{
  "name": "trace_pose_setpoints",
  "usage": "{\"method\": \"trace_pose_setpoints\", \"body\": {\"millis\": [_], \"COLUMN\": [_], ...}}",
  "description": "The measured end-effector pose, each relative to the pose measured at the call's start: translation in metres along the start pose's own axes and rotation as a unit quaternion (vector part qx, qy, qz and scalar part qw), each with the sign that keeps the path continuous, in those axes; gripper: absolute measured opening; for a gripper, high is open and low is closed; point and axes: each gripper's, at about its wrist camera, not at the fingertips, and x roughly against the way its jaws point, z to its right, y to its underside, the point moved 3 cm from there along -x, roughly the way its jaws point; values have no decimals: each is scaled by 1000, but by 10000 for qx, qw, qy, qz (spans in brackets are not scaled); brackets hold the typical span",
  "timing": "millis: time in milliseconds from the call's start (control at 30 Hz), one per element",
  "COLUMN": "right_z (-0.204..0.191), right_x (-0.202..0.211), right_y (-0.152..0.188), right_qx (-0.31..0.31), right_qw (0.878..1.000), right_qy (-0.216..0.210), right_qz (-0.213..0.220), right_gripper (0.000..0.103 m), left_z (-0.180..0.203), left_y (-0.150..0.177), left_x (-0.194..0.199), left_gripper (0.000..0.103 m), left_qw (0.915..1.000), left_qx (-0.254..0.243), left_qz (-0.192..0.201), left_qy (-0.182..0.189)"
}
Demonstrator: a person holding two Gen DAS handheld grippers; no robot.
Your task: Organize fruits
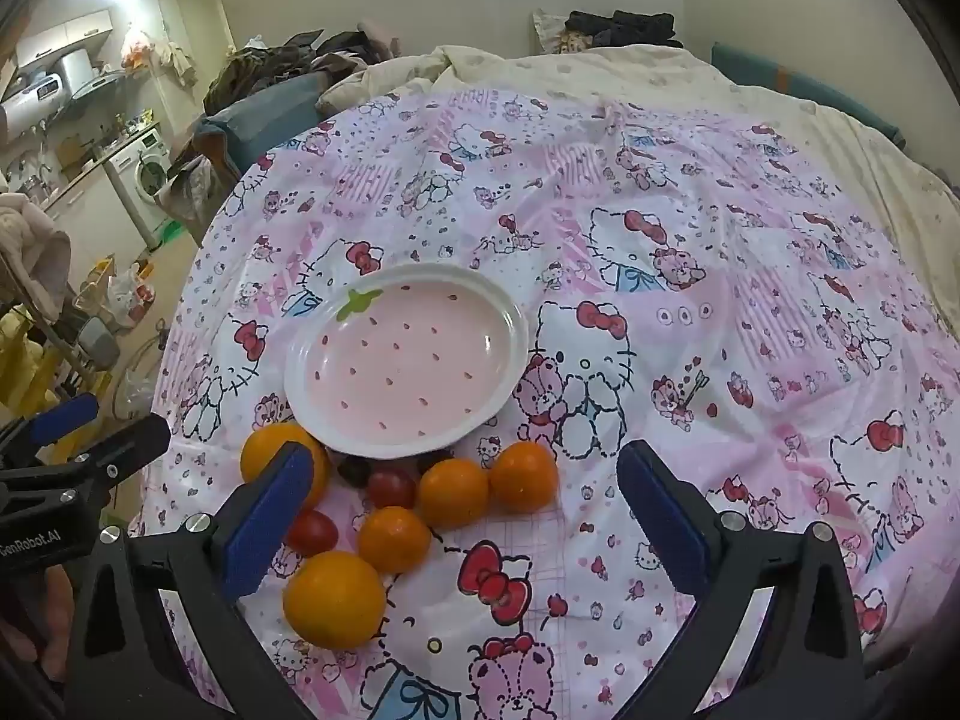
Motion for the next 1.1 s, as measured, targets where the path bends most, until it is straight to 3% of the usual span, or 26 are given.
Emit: {"method": "trace_pose_setpoints", "body": {"millis": [1100], "right_z": [1], "right_x": [5], "right_y": [-3], "right_qx": [-124], "right_qw": [9999], "right_qy": [-35], "right_qz": [37], "right_gripper": [103], "left_z": [-13], "left_y": [-4], "left_x": [10], "left_gripper": [103], "left_qw": [10000], "left_qx": [52], "left_qz": [69], "left_qy": [25]}}
